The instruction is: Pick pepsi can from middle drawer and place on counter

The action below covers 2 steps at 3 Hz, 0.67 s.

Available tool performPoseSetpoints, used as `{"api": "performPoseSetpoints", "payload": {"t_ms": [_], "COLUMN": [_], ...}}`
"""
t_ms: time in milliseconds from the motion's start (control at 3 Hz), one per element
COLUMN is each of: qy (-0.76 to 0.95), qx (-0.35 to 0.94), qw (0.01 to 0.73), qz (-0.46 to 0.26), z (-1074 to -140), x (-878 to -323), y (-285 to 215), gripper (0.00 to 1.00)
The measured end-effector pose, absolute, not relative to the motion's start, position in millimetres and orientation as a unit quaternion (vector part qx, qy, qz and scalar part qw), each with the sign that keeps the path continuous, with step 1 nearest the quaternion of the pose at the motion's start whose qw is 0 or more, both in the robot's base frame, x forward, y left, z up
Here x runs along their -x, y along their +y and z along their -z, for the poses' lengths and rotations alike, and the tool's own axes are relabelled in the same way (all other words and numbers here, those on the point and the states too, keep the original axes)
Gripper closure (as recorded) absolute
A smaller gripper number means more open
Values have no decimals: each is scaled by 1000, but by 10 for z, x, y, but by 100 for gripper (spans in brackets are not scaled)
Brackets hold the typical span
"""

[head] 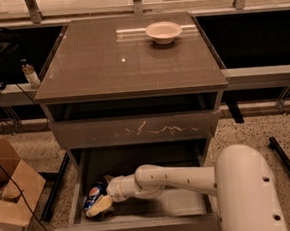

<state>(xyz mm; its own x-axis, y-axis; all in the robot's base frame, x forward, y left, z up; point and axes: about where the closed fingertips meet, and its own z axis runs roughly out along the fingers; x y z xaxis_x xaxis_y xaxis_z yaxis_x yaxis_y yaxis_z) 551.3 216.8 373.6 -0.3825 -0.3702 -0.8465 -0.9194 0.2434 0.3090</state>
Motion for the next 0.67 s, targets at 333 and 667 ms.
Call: {"api": "performPoseSetpoints", "payload": {"t_ms": [333,667], "qy": [719,718], "qx": [455,462], "qw": [323,319], "qz": [-413,-411], "z": [-3743,-3742], "x": [-5448,-5385], "y": [2227,2317], "gripper": [0,0]}}
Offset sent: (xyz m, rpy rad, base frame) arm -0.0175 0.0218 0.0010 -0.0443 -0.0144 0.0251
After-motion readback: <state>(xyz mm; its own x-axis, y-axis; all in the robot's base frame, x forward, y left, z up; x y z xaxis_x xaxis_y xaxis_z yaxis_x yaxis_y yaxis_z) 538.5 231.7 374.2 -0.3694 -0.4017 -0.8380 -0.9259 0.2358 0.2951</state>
